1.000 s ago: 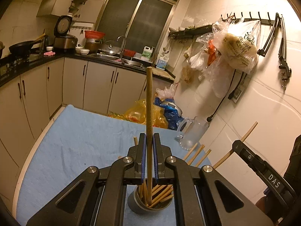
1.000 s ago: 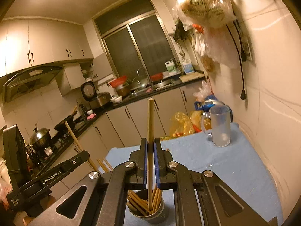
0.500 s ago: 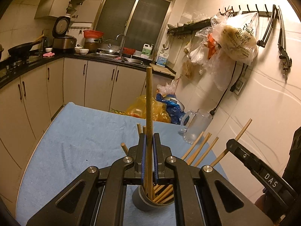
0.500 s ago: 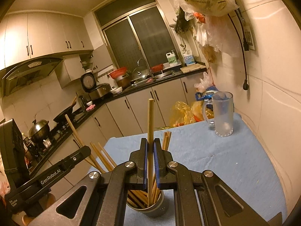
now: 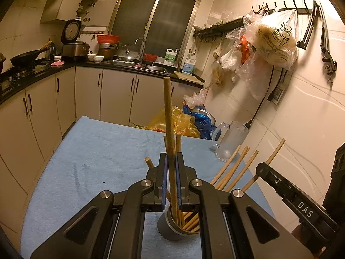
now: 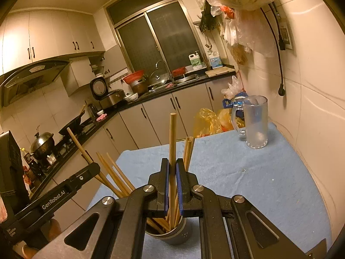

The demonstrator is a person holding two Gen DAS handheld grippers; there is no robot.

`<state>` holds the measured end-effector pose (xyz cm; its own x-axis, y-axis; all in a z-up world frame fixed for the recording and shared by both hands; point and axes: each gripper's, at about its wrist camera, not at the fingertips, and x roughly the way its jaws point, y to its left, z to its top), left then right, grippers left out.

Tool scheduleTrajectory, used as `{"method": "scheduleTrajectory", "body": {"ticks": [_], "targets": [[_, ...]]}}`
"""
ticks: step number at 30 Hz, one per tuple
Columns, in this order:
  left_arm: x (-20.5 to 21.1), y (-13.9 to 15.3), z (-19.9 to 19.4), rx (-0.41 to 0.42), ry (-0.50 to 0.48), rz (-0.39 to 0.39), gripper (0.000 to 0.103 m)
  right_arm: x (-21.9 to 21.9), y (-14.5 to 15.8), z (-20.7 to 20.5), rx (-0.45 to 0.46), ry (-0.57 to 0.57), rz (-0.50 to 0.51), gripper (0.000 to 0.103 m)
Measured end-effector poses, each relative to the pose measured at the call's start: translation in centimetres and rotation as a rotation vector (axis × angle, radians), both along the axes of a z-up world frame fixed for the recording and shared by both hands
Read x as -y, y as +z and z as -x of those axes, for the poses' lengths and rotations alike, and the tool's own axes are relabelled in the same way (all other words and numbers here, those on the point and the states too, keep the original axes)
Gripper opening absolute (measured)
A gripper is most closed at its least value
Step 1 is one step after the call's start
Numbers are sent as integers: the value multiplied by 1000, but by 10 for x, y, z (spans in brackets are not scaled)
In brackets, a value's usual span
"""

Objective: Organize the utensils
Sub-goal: 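Lower both chopsticks into the grey cup and open both tools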

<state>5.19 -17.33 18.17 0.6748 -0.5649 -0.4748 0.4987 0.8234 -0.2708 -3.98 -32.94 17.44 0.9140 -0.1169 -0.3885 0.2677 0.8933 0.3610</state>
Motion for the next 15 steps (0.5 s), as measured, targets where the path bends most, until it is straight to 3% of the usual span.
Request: {"method": "scheduleTrajectory", "body": {"ticks": [15], "targets": [[2,-15,-2,5,0,-36,7,-4,-14,-11,-45,6,-6,7]]}}
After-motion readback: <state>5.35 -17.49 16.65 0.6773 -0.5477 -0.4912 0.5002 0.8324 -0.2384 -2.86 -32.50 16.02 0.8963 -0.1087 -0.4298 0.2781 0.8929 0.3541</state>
